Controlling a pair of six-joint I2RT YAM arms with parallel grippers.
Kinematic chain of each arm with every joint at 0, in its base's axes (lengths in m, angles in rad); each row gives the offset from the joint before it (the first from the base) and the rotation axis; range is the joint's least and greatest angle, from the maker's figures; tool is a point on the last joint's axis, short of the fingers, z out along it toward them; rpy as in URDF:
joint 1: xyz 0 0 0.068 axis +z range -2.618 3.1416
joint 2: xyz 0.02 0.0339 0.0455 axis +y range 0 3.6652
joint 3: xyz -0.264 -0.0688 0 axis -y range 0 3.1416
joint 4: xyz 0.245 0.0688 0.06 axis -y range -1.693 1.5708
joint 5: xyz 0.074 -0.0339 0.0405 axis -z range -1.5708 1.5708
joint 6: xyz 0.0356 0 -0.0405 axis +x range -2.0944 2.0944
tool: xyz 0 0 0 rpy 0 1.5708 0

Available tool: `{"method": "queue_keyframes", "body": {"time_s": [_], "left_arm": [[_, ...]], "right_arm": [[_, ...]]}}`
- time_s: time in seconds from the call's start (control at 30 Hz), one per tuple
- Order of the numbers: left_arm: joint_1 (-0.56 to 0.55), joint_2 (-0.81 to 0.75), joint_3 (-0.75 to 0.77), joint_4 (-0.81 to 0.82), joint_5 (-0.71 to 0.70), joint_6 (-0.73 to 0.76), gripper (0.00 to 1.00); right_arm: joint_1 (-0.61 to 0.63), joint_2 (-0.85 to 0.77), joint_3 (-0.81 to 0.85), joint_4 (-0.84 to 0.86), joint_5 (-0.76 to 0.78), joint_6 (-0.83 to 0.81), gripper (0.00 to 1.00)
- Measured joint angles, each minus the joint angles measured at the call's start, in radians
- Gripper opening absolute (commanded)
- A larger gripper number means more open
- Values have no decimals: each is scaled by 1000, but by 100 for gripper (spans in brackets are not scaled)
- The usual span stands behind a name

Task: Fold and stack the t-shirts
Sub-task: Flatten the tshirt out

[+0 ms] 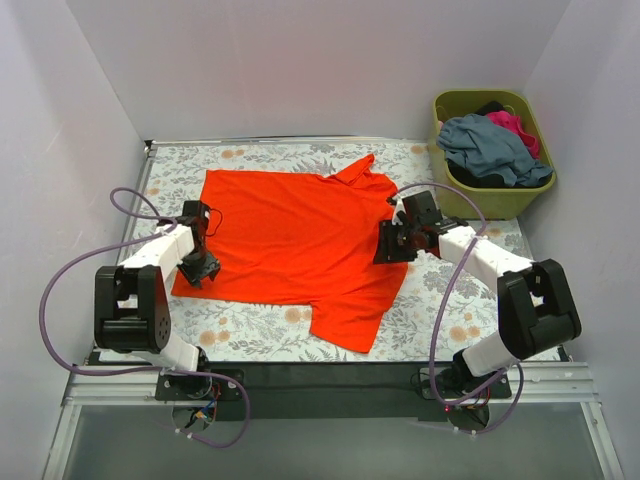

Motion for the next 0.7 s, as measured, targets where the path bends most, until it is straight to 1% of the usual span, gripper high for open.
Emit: {"method": "queue_keyframes", "body": {"time_s": [0.1,0.13,0.2,0.33,0.57,0.7], "left_arm": [[0,-10,20,-8,2,17,50],[0,-16,24,-7,11,21,56],[0,-35,27,10,40,32,60],[-3,-37,28,74,115,39,62],[-26,69,8,177,215,42,62],[-22,40,-27,213,243,42,62]], "right_arm": [[21,27,16,13,5,-3,43],[24,35,18,14,8,-3,43],[24,50,18,13,22,-4,43],[24,69,4,17,44,-5,43],[20,70,-71,10,69,-4,43],[3,47,-99,23,62,5,43]]}}
